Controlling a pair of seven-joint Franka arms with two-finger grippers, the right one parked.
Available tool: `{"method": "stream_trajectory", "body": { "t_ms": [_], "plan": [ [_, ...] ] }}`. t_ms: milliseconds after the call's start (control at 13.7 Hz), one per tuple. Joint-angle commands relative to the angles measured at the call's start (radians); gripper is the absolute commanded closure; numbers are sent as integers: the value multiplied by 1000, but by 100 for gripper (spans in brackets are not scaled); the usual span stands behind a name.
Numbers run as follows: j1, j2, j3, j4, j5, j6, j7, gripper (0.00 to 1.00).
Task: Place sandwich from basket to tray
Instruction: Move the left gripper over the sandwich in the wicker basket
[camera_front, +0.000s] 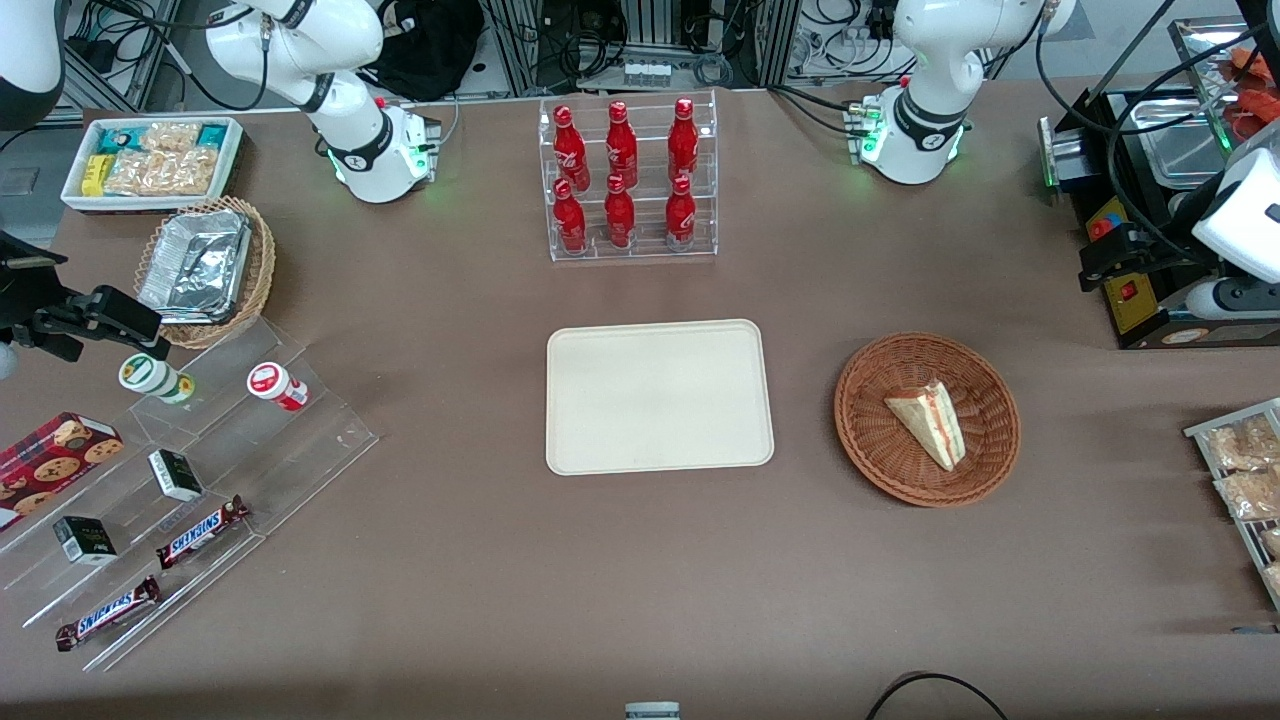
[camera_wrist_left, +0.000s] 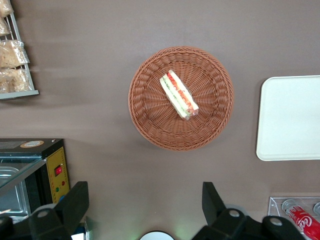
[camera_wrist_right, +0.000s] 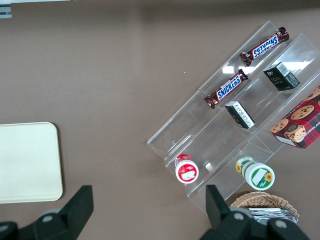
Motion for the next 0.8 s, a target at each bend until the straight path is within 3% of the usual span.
{"method": "stream_trajectory", "body": {
  "t_ms": [0,365,729],
  "plan": [
    [12,-15,-14,-5,16,-10,6,0],
    [11,62,-20,-45,1,43,-57,0],
    [12,45,-63,-358,-2,403,-279,0]
  ]
}}
